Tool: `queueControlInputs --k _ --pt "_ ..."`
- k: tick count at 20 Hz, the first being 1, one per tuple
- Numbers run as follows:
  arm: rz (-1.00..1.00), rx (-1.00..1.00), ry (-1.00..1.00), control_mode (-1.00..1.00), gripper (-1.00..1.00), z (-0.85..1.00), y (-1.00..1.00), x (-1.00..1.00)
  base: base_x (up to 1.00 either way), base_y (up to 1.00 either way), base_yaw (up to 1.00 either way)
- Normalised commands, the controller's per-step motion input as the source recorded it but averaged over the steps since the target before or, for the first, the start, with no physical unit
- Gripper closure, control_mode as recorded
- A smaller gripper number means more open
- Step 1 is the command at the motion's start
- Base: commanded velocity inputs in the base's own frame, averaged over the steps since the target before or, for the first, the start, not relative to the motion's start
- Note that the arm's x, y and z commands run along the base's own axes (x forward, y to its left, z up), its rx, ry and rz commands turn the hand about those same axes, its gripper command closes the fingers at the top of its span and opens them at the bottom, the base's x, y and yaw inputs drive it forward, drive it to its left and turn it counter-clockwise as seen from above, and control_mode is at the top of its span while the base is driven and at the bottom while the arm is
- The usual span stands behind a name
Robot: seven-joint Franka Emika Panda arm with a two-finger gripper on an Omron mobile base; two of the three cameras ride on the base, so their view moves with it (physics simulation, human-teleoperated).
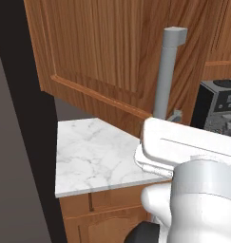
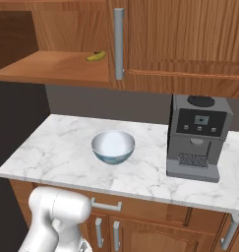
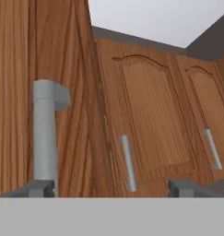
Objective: Open the cabinet. Pick the tangerine and tangerine from the cabinet and place them into the bowl. Then close the cabinet.
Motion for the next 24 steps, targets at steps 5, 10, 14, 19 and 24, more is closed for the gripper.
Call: queueControlInputs --k 5,10,14,19,24 --pt "0.0 0.21 0.02 -1.0 -1.0 0.09 -0.96 -0.16 0.0 0.0 0.0" --pt "0.14 0.22 0.02 -1.0 -1.0 0.1 -0.76 0.19 0.0 0.0 0.0" --pt "0.23 0.15 0.0 -1.0 -1.0 0.0 -0.5 0.11 0.0 0.0 0.0" --pt "0.34 0.09 0.06 -1.0 -1.0 -0.03 -0.22 0.0 0.0 0.0 0.0" --pt "0.35 0.1 0.09 -1.0 -1.0 -0.04 -0.01 0.0 0.0 0.0 0.0"
